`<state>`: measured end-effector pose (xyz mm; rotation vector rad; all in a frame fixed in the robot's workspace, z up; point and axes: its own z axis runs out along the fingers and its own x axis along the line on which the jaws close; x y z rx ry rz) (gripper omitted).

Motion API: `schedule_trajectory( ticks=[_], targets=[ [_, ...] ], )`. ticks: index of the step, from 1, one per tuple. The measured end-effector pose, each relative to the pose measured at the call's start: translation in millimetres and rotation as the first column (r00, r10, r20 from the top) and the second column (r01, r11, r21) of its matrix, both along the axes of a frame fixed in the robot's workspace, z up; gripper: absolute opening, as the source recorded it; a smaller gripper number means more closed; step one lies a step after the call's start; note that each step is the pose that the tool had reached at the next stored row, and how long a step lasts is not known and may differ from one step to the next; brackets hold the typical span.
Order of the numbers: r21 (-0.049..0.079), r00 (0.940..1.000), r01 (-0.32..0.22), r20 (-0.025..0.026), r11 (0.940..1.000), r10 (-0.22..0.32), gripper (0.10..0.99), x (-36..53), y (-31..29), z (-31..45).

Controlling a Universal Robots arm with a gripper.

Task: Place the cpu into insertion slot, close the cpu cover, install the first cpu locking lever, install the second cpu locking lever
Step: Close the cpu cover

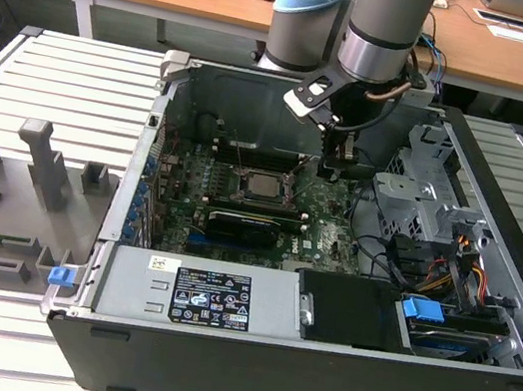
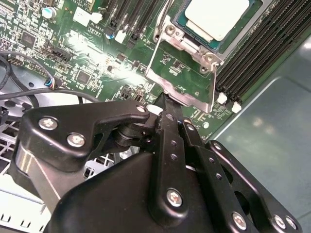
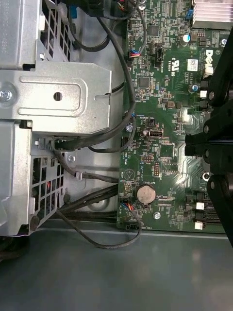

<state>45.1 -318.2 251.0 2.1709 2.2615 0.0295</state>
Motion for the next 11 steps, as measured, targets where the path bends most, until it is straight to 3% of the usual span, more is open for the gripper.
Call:
schedule_trajectory(
  ticks=[11],
  targets=[
    [0.0, 1.0, 0.0, 0.0, 1.0, 0.0, 0.106, -4.3, 0.0, 0.0]
  ],
)
